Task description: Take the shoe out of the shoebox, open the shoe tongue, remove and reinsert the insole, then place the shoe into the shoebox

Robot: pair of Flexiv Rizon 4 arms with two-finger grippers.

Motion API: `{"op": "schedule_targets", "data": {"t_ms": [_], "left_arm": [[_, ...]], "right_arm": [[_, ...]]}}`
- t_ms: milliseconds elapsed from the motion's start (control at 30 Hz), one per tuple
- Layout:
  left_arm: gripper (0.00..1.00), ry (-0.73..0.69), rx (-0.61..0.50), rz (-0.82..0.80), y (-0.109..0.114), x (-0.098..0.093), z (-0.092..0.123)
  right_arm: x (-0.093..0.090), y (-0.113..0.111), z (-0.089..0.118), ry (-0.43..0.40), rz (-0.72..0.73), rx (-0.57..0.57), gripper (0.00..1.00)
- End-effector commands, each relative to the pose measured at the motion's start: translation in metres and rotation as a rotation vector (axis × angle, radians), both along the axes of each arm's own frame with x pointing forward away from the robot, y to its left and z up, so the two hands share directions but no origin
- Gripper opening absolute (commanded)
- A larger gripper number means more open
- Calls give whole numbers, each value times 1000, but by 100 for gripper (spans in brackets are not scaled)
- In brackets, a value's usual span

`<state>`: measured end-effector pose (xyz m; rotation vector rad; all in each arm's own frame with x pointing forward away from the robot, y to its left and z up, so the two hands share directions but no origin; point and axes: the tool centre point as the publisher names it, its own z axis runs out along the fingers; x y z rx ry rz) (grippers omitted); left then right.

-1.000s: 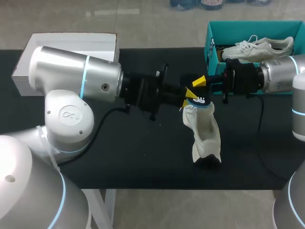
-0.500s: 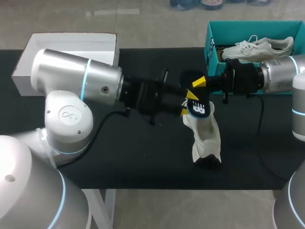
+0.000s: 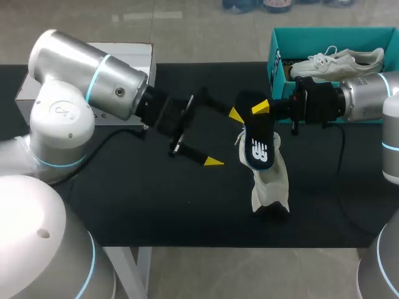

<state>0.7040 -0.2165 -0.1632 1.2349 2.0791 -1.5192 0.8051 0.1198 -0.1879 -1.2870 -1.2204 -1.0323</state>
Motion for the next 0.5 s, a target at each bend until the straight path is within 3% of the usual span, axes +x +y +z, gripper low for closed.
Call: {"op": "schedule_targets", "data": {"t_ms": [33,300,500], "left_arm": [[100,13,188,-110,23,13,19],[100,7,347,-171,31,27,32],[100,2,525,-158,32,35,39]], "right_arm": [[-1,1,0,0,-4,-2,0],[-1,1,0,0,-4,-2,0],[-1,1,0,0,-4,-2,0]]}}
